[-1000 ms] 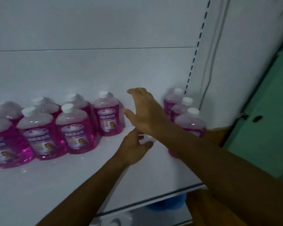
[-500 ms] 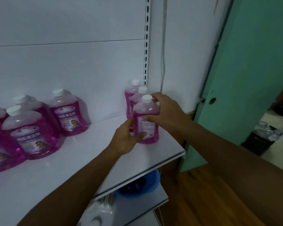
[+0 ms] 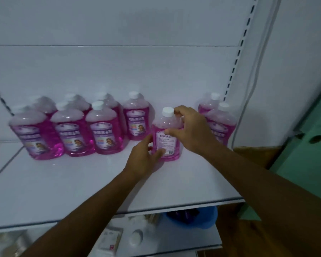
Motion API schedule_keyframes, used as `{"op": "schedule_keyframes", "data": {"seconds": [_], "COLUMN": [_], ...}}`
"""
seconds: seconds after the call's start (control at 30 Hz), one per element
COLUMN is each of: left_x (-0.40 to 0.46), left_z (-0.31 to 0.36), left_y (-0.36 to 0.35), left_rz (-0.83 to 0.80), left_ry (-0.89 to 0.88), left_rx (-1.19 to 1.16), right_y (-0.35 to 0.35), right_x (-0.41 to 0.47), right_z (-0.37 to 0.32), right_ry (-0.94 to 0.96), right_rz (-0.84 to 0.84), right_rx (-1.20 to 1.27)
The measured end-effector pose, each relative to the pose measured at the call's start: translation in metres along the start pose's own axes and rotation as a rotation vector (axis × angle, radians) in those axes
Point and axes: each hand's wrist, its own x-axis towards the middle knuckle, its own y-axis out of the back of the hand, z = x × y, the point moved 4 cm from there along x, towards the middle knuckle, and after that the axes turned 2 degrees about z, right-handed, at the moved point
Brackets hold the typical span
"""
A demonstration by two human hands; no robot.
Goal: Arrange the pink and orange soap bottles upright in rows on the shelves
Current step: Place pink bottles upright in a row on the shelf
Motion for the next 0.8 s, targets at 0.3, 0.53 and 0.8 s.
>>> {"op": "schedule_keyframes", "data": {"seconds": [0.3, 0.53, 0.8], "left_x": [-0.005, -0.005, -0.001], "left_z": [-0.022, -0.032, -0.024], "left_y": [0.053, 0.064, 0.038], "left_rz": [0.143, 0.372, 0.093], "left_ry": [-0.017, 0.007, 0.021], "left_rx": [0.109, 0.215, 0.191], "right_y": [-0.061, -0.079, -0.079], "right_x": [0.045, 0.063, 0.06], "right_z": [-0.038, -0.039, -0.037], "right_ry": [0.06, 0.075, 0.074], "right_rz": [-0.096, -0.088, -0.11], "right_rx": [0.103, 0.117, 0.07]}}
